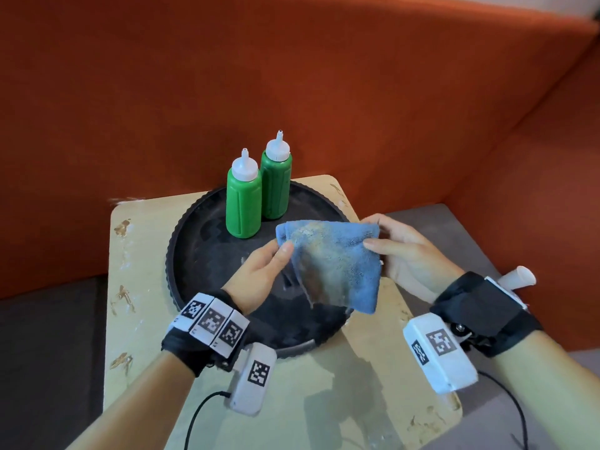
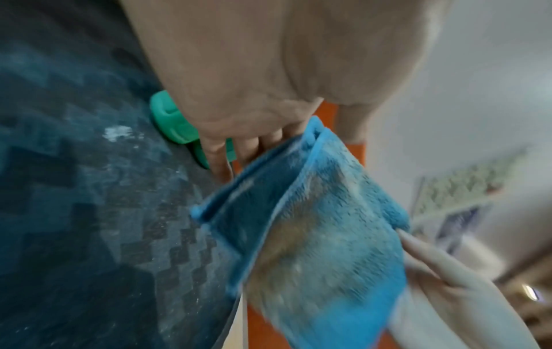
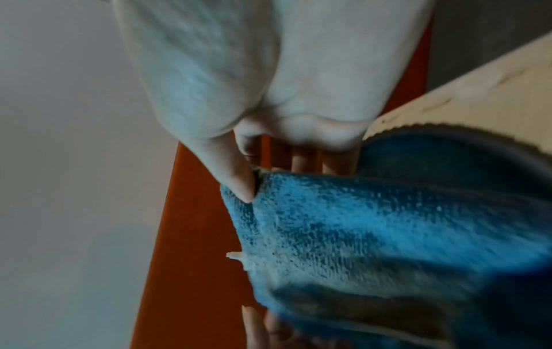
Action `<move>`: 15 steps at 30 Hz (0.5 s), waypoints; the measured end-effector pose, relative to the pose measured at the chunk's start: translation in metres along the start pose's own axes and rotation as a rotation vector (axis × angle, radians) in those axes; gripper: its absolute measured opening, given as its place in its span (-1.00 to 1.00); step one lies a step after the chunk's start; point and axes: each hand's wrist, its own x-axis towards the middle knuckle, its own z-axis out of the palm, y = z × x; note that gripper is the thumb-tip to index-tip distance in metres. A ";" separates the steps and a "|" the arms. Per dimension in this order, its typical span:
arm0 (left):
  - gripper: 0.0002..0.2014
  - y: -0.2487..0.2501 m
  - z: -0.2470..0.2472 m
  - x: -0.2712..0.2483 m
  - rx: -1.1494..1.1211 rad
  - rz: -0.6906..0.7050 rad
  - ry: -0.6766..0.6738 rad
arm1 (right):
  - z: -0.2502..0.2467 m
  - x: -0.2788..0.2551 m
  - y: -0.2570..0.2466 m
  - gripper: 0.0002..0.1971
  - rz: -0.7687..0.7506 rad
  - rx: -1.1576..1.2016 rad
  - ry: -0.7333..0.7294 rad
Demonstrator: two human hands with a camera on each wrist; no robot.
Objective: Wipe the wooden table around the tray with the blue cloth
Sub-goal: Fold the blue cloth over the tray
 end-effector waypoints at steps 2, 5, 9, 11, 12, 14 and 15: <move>-0.75 0.005 0.007 0.003 0.037 0.034 0.054 | -0.005 -0.006 0.000 -0.84 0.020 -0.046 0.018; -0.76 0.008 0.017 0.008 0.144 0.080 0.083 | -0.014 -0.010 0.003 -0.90 0.074 -0.221 0.059; -0.71 0.013 0.031 0.011 0.348 0.090 0.077 | -0.028 -0.007 0.003 -0.80 0.052 -0.733 -0.019; -0.72 0.014 0.039 0.013 0.421 0.103 0.001 | -0.029 -0.004 0.001 -0.70 0.016 -0.863 -0.091; -0.74 0.016 0.045 0.014 0.478 0.106 -0.043 | -0.032 -0.001 0.001 -0.68 0.001 -0.904 -0.148; -0.81 0.018 0.059 0.019 0.681 0.118 -0.102 | -0.040 0.005 0.005 -0.71 -0.033 -1.004 -0.212; -0.83 0.018 0.069 0.022 0.798 0.115 -0.116 | -0.048 0.009 0.008 -0.73 -0.045 -1.051 -0.203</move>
